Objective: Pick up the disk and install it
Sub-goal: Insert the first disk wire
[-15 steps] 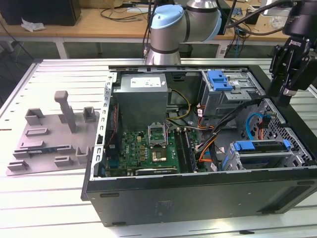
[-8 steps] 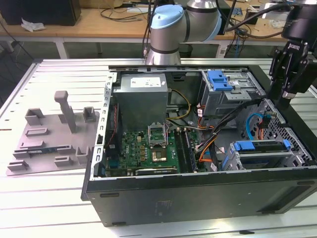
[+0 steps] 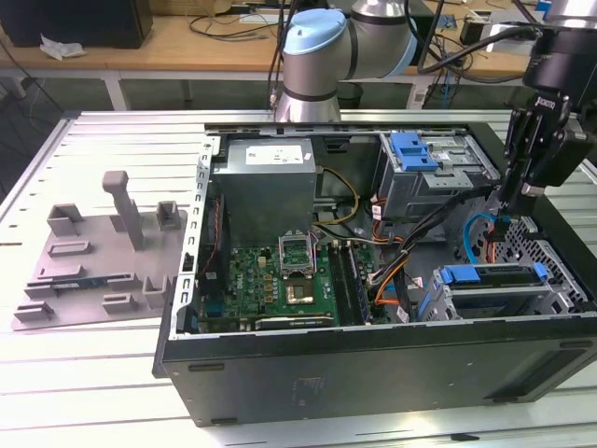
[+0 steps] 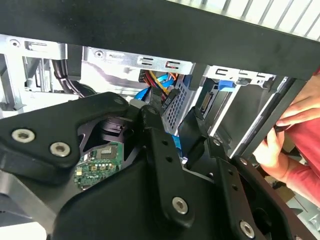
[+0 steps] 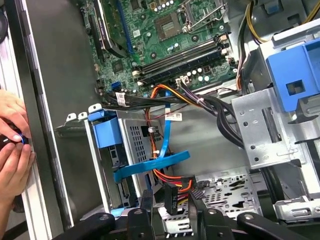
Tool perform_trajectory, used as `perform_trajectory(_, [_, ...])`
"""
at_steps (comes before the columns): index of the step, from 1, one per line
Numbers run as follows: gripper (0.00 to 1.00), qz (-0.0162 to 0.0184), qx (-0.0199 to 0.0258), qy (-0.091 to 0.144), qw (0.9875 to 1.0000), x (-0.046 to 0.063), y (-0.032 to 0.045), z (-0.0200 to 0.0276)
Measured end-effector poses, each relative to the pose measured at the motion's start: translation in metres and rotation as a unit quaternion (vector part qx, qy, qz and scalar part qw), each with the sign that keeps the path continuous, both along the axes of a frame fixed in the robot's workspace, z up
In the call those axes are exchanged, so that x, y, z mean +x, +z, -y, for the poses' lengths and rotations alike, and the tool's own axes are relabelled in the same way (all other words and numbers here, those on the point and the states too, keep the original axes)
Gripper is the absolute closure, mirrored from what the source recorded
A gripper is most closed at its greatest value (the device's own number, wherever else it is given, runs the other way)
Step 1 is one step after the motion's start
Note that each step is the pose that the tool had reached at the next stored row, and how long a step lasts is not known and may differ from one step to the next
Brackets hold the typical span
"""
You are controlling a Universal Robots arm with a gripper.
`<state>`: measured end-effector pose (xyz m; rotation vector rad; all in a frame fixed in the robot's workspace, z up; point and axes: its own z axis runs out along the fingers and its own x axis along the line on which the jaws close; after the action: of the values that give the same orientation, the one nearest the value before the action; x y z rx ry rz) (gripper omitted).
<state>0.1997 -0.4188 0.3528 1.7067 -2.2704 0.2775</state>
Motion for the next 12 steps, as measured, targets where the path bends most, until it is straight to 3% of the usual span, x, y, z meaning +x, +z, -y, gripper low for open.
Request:
perform_trajectory(6, [0.59,0.0,-0.0051,-0.001,1.0,0.0,-0.0041,0.0])
perform_trajectory(10, [0.59,0.0,-0.0163,-0.001,0.9999,0.0,-0.0072,0.0])
perform_trajectory(12, [0.59,0.0001,-0.0197,-0.001,0.9998,0.0,-0.0092,-0.0002])
